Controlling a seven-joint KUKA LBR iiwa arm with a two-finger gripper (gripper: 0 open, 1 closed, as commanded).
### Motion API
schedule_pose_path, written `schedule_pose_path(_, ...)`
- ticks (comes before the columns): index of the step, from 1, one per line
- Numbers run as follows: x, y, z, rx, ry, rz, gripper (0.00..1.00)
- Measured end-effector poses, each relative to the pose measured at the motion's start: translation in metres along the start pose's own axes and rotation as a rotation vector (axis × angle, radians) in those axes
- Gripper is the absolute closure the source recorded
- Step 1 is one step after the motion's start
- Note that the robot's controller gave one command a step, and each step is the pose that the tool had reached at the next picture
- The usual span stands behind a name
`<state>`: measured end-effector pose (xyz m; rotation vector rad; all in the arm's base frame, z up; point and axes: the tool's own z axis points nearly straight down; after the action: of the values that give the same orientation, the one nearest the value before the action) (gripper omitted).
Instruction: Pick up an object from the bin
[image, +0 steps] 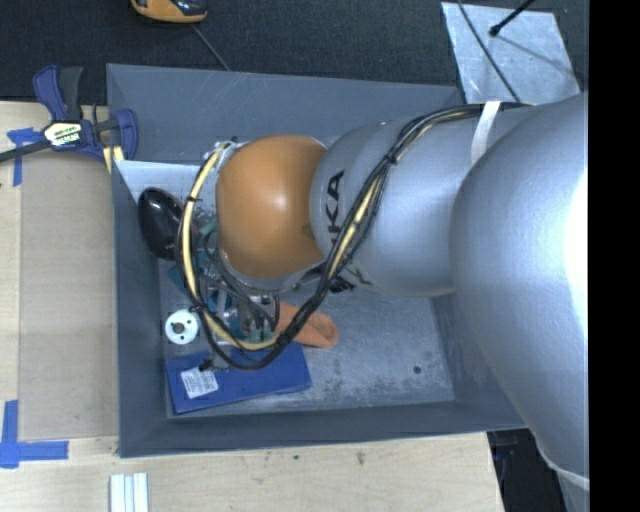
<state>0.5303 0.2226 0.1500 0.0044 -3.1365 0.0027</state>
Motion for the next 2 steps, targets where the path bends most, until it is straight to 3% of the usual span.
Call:
schedule_pose_path(1, -0.002, -0.001, -0.005, -0.003, -0.007, 0.003, 0.00)
schedule_pose_path(2, -0.007, -0.017, 0.039, -0.004, -0.012, -0.076, 0.00)
